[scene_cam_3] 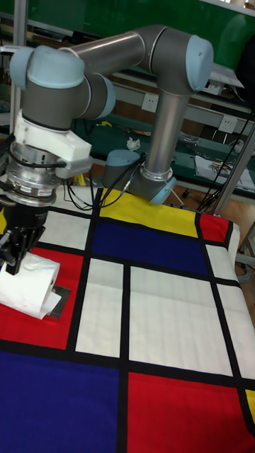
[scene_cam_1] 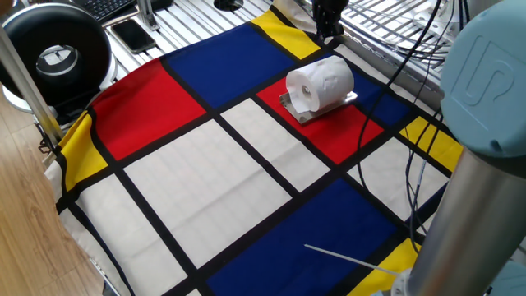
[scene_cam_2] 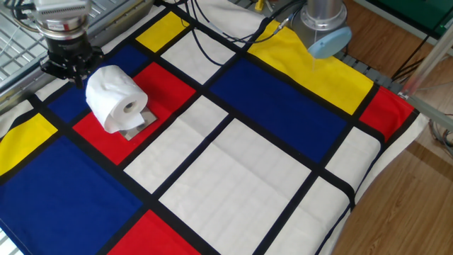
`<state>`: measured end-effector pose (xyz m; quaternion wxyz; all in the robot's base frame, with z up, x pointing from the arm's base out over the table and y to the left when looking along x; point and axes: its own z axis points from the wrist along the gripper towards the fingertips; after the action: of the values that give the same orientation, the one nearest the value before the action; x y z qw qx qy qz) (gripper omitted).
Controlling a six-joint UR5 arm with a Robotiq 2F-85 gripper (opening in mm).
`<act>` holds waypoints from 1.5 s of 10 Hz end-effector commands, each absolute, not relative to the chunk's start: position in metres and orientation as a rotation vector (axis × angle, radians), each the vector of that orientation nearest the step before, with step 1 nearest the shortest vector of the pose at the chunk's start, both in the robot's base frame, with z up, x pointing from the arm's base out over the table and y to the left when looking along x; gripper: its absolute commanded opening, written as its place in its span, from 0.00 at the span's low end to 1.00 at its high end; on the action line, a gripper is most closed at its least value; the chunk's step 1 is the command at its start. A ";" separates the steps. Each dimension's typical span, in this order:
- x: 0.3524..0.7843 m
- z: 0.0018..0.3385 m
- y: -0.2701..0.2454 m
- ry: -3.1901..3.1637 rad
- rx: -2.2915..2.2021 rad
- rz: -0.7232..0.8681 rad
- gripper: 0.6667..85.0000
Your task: Put the toilet paper on its holder
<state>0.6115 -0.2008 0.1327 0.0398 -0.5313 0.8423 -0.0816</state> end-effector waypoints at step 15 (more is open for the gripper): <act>0.611 0.136 -0.138 2.565 -1.616 -0.255 0.01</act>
<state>0.6123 -0.1426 0.1362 0.0450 -0.5332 0.8394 -0.0950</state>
